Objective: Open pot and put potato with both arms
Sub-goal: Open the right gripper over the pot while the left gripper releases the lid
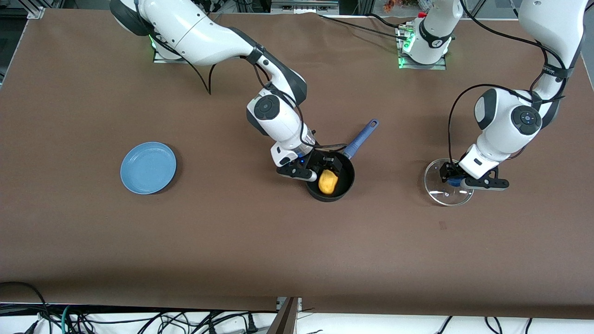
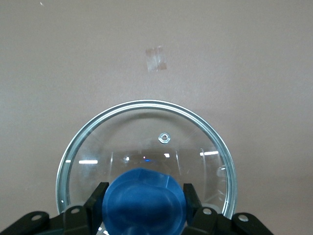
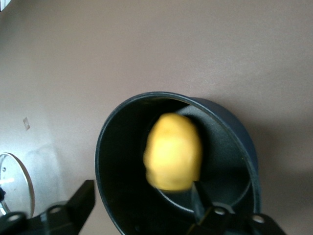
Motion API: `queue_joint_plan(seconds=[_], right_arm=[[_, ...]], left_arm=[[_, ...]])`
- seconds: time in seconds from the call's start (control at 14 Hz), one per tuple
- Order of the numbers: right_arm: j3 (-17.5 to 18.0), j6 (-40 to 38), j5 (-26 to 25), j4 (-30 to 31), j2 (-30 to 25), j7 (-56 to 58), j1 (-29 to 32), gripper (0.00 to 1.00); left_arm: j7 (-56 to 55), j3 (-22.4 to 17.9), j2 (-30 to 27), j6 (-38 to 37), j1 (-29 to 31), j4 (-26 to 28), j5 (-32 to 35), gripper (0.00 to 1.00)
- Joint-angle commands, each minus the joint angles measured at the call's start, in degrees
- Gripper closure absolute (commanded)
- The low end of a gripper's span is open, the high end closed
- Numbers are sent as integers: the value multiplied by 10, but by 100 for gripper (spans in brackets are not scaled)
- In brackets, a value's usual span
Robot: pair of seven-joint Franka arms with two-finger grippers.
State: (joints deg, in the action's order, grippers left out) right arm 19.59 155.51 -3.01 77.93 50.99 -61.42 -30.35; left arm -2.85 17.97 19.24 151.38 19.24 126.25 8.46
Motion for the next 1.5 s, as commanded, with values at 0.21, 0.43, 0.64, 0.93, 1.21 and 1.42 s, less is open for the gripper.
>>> queue_joint_plan(seconds=[0.21, 0.43, 0.64, 0.93, 1.21, 1.42], right_arm=[[-19, -120, -7, -28, -41, 11, 4, 0], [-26, -235, -12, -33, -80, 84, 27, 0], [-26, -351, -11, -33, -126, 188, 70, 0], [-26, -498, -13, -32, -199, 340, 150, 0], [-33, -592, -15, -25, -272, 523, 238, 0], [-92, -627, -9, 0, -339, 608, 265, 0]], left_arm=[[22, 4, 16, 35, 16, 15, -6, 66], [22, 1, 30, 37, 16, 11, -6, 61], [22, 0, 32, 46, 16, 12, -6, 50], [21, -1, 33, 47, 18, 8, 19, 30], [21, -1, 33, 46, 20, 4, 19, 18], [17, -1, 26, 43, 20, -3, 19, 13]])
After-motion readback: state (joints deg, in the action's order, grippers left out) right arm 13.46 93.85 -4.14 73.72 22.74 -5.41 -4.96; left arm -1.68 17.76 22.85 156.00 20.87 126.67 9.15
